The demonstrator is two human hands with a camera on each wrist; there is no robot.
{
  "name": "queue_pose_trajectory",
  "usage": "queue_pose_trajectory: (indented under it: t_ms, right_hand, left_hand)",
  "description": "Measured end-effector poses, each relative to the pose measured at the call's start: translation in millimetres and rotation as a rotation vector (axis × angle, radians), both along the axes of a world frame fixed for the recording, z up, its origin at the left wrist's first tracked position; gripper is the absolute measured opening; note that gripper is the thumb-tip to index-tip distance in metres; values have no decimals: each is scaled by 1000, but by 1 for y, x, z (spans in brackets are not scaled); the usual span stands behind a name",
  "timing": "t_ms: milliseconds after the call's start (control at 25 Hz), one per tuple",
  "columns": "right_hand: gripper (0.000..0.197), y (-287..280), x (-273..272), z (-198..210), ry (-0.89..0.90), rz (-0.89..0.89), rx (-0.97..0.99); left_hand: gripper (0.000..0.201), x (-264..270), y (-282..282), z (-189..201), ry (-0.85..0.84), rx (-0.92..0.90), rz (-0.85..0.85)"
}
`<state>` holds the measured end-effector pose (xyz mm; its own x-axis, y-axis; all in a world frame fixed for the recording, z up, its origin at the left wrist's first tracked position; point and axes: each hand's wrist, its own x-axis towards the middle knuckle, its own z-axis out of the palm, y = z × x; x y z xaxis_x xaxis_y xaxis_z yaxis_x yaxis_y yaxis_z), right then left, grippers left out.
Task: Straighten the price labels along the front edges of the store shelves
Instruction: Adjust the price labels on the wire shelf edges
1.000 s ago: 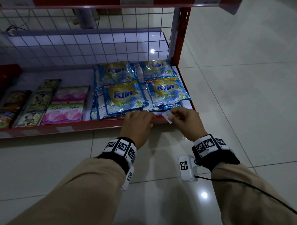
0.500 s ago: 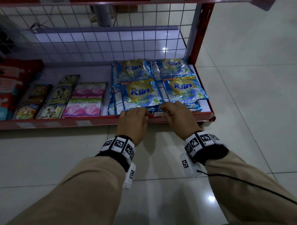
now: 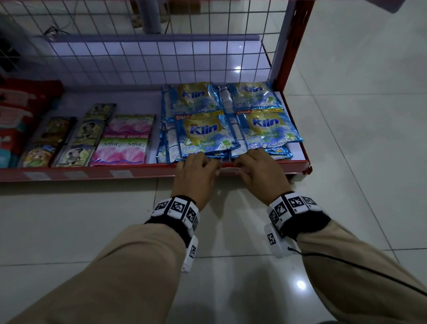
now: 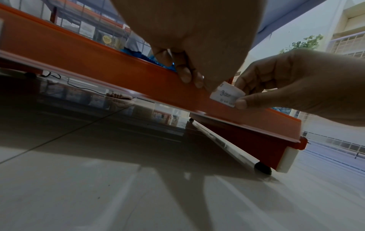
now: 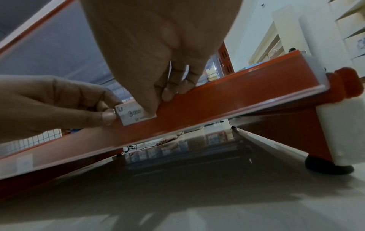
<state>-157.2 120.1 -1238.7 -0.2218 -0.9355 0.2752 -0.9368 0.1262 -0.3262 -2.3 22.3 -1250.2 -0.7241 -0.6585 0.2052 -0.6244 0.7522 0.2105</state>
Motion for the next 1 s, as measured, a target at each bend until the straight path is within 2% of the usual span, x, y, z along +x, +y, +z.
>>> queue_pose_trajectory:
  t_ms: [320,600,1000]
  right_hand:
    - [19,-4,-2,-3,129,-3,175]
    - [16,-3,0,-5,127,15,137]
    - [16,-2,-4,-8,137,33,124]
  left_hand:
    - [22,0,4,2,-21,-42,-19]
    - [19,1,4,1,-48,-52,-7]
    - [24,0,10,8,-117,-68,8]
